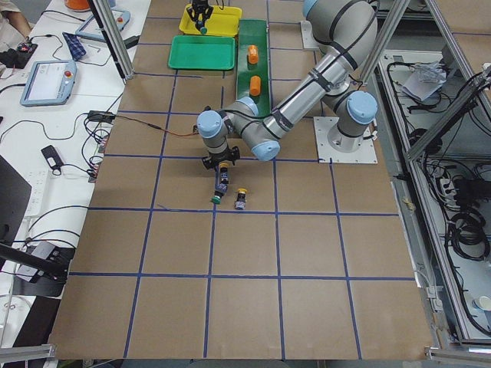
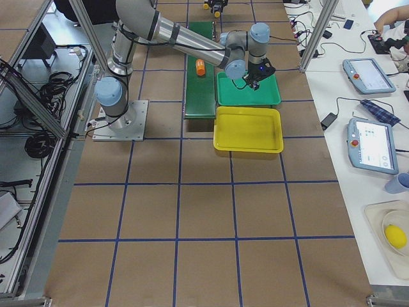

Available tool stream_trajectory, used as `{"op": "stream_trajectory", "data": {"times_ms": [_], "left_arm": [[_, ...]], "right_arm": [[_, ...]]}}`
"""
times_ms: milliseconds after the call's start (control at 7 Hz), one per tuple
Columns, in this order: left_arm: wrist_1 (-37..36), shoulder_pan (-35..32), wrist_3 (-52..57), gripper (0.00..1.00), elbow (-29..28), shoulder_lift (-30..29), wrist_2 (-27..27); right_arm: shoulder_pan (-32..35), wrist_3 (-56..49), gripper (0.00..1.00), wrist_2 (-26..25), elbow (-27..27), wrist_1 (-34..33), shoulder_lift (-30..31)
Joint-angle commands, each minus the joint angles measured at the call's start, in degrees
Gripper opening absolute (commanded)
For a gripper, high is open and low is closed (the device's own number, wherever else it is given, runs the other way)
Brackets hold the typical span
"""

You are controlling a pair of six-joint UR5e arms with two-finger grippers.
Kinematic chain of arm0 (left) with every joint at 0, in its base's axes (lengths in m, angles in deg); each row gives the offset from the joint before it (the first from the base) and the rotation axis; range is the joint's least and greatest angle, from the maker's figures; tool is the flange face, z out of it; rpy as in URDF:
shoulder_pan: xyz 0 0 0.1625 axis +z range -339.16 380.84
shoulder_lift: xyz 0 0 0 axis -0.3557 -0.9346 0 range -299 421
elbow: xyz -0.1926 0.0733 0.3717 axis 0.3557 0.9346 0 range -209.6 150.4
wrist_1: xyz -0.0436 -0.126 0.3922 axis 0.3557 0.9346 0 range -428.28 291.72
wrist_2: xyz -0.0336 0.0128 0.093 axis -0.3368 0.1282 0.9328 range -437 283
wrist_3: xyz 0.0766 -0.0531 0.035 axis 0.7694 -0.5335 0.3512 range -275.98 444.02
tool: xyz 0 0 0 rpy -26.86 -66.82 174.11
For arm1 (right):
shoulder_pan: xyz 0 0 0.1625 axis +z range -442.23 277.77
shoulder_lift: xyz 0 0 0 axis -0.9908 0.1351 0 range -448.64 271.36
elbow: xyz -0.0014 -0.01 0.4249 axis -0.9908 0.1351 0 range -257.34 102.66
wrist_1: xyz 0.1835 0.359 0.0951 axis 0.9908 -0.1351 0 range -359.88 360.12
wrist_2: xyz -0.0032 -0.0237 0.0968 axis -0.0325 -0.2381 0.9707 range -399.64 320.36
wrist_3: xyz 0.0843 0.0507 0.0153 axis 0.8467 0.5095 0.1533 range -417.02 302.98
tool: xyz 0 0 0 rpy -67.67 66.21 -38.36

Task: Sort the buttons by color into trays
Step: 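Lower the green button into the green tray and open the right gripper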

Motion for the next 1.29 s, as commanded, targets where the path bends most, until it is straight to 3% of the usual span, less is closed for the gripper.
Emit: {"op": "stream_trajectory", "data": {"times_ms": [0, 143, 286, 429, 571, 857, 1143], "left_arm": [[-0.25, 0.05, 2.89, 0.54, -0.19, -1.0, -0.04], [-0.25, 0.05, 2.98, 0.42, -0.28, -1.17, -0.04], [-0.25, 0.05, 2.98, 0.41, -0.45, -1.26, -0.04], [-0.16, -0.21, 2.98, 0.19, -0.54, -0.92, -0.04], [0.54, -1.35, 2.81, 0.19, -0.63, 1.0, 0.05], [3.86, -6.86, 2.89, 0.19, -0.02, 6.52, -0.04], [14.37, -13.29, 2.72, 0.16, -0.19, 13.38, -2.05]], "right_arm": [[0.78, 0.27, 1.0, -0.52, -0.38, 0.34, 0.6], [0.7, 0.35, 1.0, -0.79, -1.08, 3.4, 3.65], [0.52, 0.27, 1.0, -1.05, -2.47, 9.78, 9.16], [0.52, 0.27, 1.0, -2.28, -4.23, 15.24, 14.27], [0.69, 0.18, 1.0, -6.9, -5.38, 18.51, 19.28], [0.7, 0.27, 1.0, -7.56, -5.65, 29.75, 25.37], [0.78, 0.09, 1.0, -7.13, -6.44, 33.91, 28.55]]}}
